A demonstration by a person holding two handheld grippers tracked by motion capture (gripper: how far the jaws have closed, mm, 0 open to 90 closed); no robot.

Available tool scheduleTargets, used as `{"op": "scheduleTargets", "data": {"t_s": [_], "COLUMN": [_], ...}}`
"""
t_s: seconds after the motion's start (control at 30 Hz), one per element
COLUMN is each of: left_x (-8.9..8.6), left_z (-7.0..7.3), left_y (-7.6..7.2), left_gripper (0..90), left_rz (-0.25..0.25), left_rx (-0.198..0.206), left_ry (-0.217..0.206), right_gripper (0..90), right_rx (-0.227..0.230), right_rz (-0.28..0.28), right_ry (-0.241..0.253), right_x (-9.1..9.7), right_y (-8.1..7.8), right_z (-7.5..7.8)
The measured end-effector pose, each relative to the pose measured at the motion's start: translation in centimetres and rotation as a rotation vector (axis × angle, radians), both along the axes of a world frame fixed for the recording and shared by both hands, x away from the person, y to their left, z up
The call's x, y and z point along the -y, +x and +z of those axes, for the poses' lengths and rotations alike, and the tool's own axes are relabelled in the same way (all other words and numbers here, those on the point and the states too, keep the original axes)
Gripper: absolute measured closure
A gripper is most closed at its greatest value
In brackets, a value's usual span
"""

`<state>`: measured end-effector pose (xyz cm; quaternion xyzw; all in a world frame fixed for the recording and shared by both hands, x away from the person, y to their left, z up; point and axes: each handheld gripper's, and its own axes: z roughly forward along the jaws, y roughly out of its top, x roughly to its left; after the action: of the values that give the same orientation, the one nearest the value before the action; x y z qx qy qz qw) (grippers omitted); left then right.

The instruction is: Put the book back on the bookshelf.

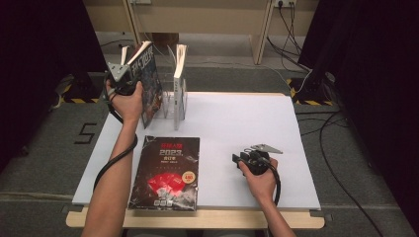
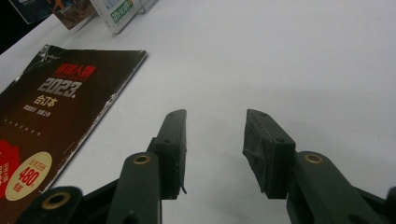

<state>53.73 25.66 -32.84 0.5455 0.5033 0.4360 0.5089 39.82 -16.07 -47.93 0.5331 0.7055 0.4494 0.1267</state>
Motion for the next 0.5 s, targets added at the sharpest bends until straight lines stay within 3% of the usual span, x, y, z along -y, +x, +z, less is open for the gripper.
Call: {"op": "scheduleTargets", "data": {"t_s": [0.27, 0.5], "left_x": [0.1, 0.4], "left_z": [0.1, -0.8], "left_y": [1.0, 1.4], "left_gripper": [82.2, 82.0], "left_rz": [0.021, 0.046], "left_rx": [0.009, 0.02], "left_ry": [0.012, 0.036], "right_gripper": [59.5, 59.5], "right_rx": [0.004, 0.003], "right_rz": [0.004, 0.007], "right_ry": [-0.006, -0.004], "right_x": [0.0, 0.0], "right_y": [0.0, 0.0], "right_z": [0.0, 0.0]}}
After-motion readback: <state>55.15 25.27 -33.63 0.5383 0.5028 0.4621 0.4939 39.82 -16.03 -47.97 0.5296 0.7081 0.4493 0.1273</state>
